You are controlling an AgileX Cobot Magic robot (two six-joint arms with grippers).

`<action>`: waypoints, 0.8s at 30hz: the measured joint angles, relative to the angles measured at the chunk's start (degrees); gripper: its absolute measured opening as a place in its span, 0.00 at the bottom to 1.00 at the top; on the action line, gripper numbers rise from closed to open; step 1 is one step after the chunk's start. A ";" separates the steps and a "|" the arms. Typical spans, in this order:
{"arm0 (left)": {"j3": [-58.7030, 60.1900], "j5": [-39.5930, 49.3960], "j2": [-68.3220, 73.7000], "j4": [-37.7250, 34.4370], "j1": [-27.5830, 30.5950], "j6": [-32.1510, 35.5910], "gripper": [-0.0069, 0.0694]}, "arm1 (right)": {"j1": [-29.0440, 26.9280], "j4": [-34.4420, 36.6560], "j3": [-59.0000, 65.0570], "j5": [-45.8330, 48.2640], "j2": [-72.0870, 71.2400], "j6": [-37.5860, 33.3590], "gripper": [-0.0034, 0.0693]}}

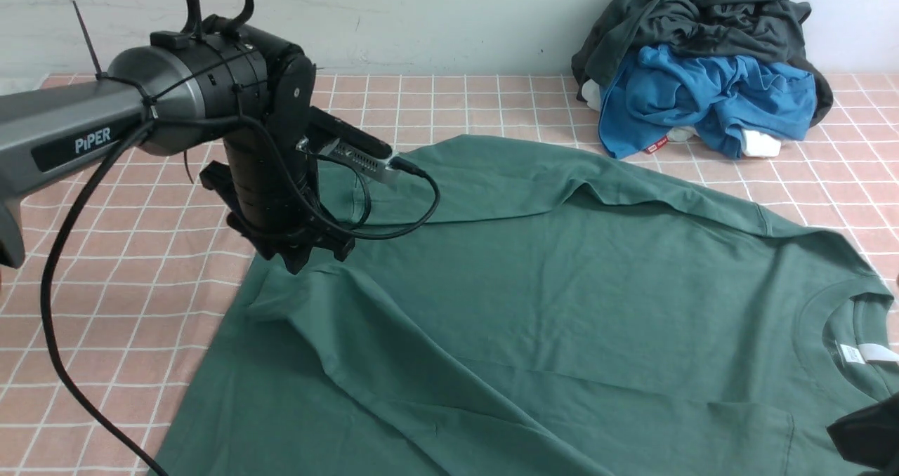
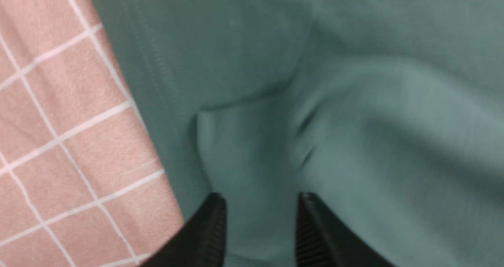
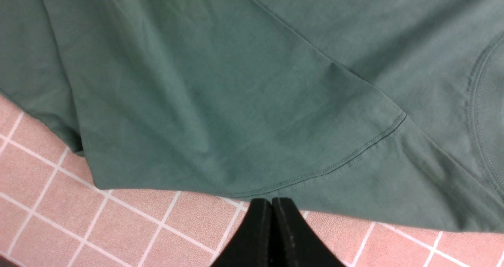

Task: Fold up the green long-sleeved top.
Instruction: Use the left arm to drag and place the cuff at the centered position on the left edge of the fabric, then use the left arm to clamp the cuff farthest from it

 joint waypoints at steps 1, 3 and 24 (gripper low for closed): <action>0.00 0.17 0.00 0.00 0.48 -0.06 0.53 | 0.00 -0.34 0.00 0.00 0.00 0.79 0.03; -0.04 1.44 -0.20 -0.16 0.91 -0.19 0.61 | 0.00 -1.18 0.00 0.05 0.00 1.54 0.03; 42.58 -1.82 -23.50 -5.61 2.03 -5.82 0.72 | 3.15 -2.38 0.00 4.63 0.00 2.64 0.03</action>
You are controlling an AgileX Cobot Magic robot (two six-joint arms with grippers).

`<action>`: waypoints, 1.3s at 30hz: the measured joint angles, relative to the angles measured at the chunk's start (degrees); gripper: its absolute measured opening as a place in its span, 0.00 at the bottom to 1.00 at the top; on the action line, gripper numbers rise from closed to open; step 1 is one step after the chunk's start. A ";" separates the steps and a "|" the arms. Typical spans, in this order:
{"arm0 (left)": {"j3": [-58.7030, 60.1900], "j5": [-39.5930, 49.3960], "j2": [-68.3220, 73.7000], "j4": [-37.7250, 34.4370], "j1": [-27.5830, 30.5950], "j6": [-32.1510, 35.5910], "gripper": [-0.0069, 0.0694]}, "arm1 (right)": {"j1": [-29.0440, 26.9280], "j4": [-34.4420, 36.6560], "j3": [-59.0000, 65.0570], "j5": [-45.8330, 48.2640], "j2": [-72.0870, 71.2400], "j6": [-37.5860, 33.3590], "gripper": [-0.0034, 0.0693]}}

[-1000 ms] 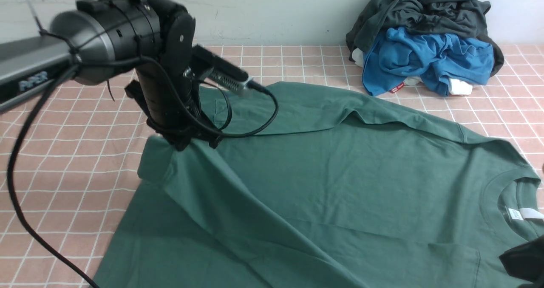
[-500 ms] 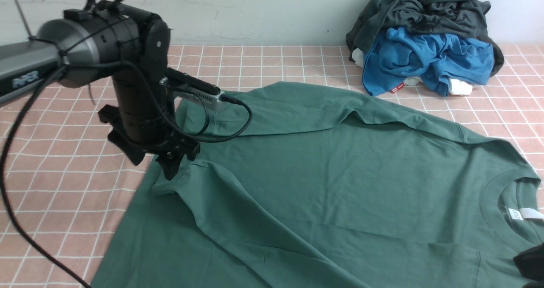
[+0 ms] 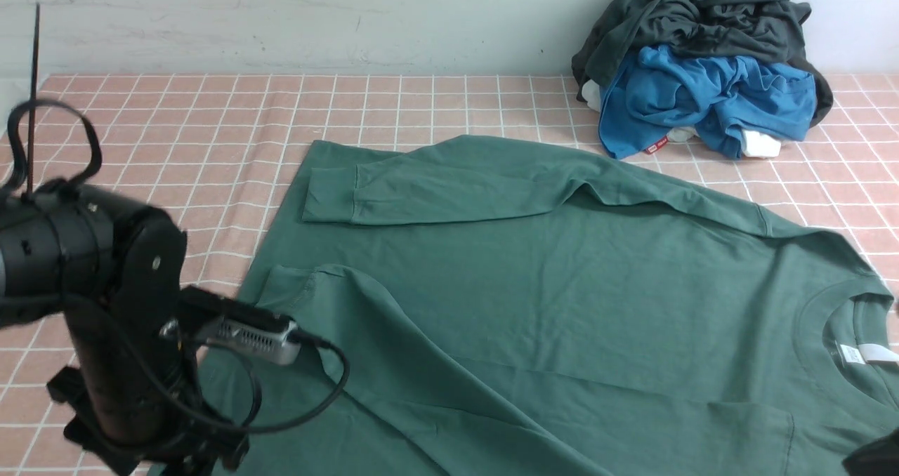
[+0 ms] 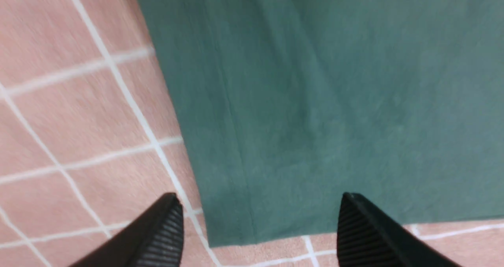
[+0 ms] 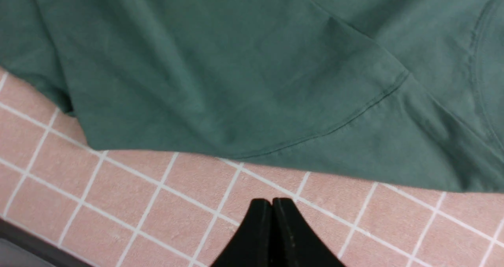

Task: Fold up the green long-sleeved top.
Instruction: Use the left arm to clamp the cuff farthest from it

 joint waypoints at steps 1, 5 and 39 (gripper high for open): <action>2.64 -2.22 -0.13 0.05 0.00 -0.76 0.72 | 1.83 0.66 0.00 0.58 0.05 -0.73 0.03; 6.38 -6.20 -0.15 0.05 0.00 -1.80 0.72 | 4.16 0.61 -0.02 1.96 0.05 -1.27 0.03; -7.55 -2.57 -5.99 2.38 0.00 -4.55 0.50 | 17.43 -12.81 -0.28 -2.28 15.47 10.07 0.15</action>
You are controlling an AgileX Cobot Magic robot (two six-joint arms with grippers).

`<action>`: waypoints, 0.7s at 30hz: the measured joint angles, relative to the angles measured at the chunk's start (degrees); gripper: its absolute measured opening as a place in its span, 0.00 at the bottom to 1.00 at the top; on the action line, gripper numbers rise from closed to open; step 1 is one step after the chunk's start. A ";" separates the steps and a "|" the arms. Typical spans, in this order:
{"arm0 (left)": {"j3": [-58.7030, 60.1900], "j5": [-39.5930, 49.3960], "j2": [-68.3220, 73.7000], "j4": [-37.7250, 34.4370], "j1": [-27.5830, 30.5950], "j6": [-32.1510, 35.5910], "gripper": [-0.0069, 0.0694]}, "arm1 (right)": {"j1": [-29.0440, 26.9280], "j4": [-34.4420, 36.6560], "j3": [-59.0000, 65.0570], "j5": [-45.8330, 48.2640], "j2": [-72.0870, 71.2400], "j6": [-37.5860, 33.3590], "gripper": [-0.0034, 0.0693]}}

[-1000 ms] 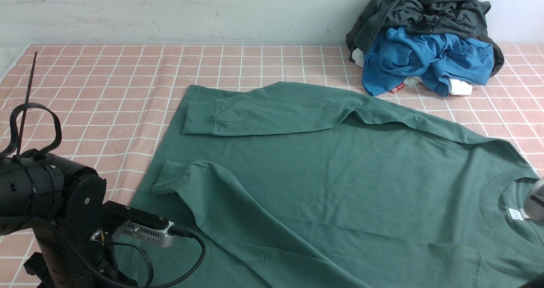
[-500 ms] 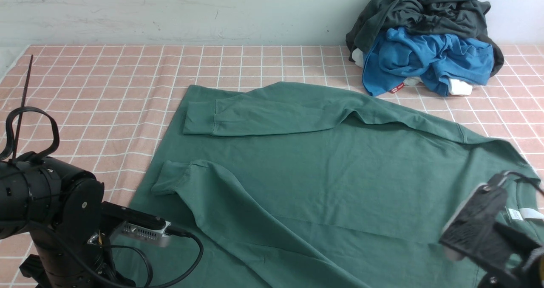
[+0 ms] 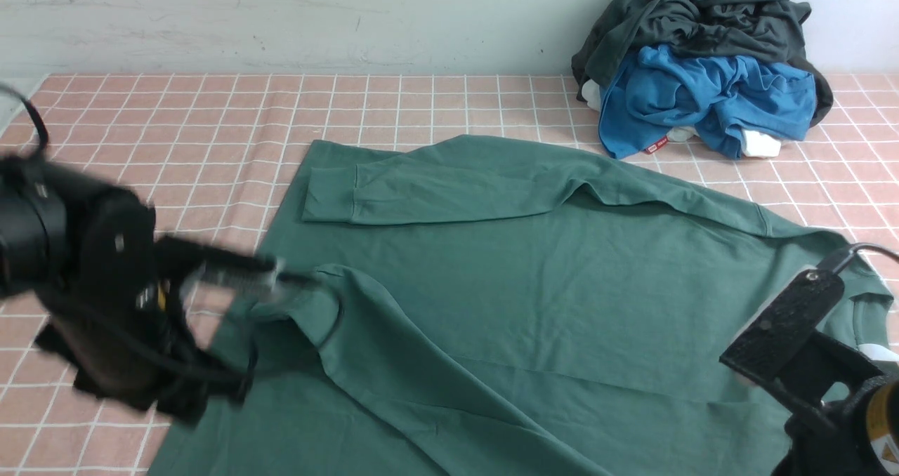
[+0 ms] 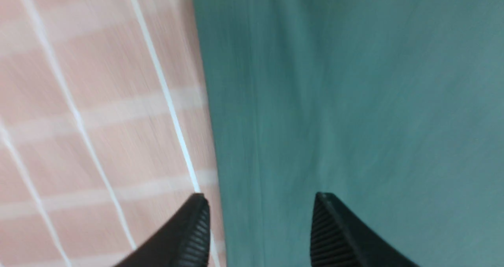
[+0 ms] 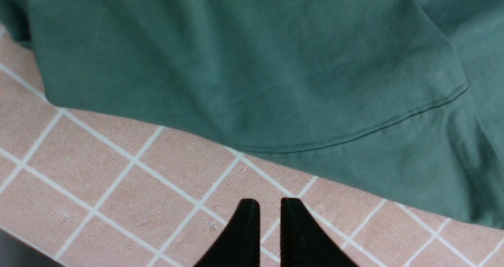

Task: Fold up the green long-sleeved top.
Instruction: Use the left arm to clamp the cuff farthest from it

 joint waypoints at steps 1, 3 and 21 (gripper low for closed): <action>-3.31 0.12 0.37 -0.33 0.00 1.28 0.49 | 0.00 -0.20 0.00 -0.23 0.00 0.15 0.16; -10.29 0.96 2.44 -1.25 0.00 3.42 0.48 | 0.00 -0.30 0.00 -0.95 0.00 0.28 0.16; -60.64 7.91 44.23 -6.01 4.37 5.93 0.56 | 0.06 -6.95 0.00 -2.57 0.00 7.34 0.18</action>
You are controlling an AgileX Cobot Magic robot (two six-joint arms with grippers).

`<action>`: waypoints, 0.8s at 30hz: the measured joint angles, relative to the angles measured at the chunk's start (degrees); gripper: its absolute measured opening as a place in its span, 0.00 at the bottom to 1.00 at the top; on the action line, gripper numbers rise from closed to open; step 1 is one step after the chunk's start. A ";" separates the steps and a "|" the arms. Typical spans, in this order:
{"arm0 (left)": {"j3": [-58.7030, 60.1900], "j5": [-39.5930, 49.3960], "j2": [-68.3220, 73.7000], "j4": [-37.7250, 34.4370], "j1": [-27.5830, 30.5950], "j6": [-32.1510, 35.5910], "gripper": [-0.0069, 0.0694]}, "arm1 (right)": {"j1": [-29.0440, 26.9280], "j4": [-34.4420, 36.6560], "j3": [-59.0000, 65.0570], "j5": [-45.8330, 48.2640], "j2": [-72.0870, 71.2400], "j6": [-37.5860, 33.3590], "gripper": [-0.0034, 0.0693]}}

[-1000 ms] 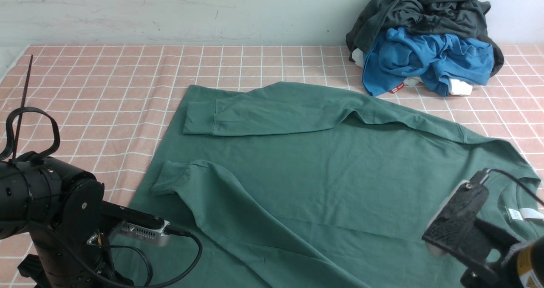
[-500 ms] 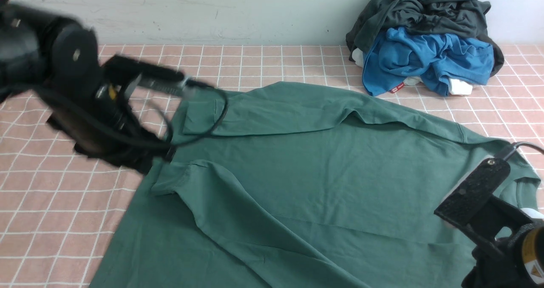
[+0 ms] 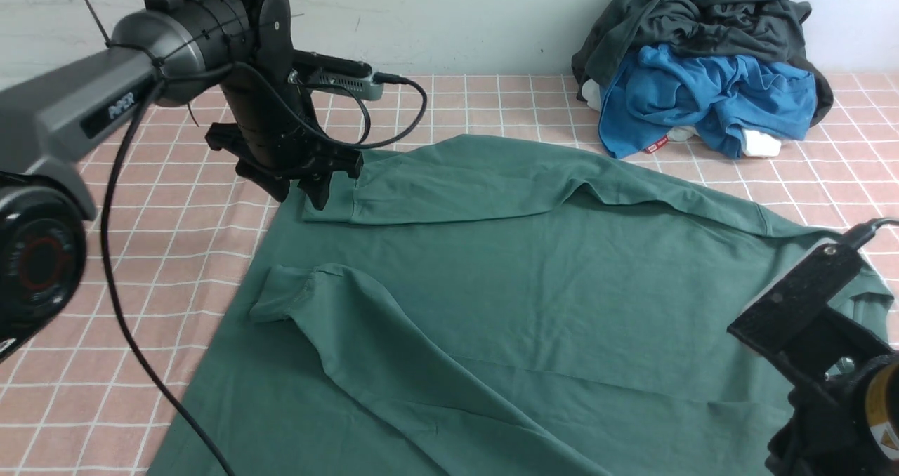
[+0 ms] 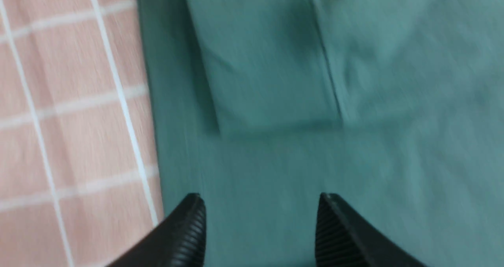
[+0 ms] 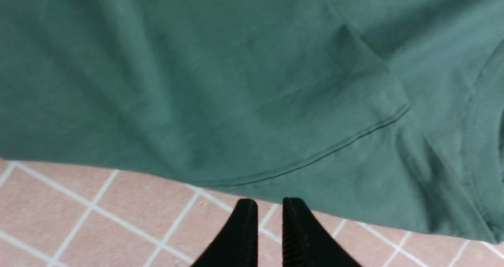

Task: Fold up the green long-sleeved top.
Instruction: Use the left arm to clamp the cuff farthest from it

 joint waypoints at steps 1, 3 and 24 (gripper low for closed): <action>-1.58 0.00 1.68 -0.58 0.45 0.00 0.57 | 0.00 -0.97 0.00 0.00 0.00 0.68 0.18; -4.96 -0.24 4.74 -2.14 1.39 0.00 0.58 | 0.00 -2.57 0.00 -0.31 0.00 1.96 0.18; -10.81 -0.85 10.62 -8.42 2.05 6.47 0.13 | 0.00 -5.68 -6.95 -2.34 0.00 5.47 0.19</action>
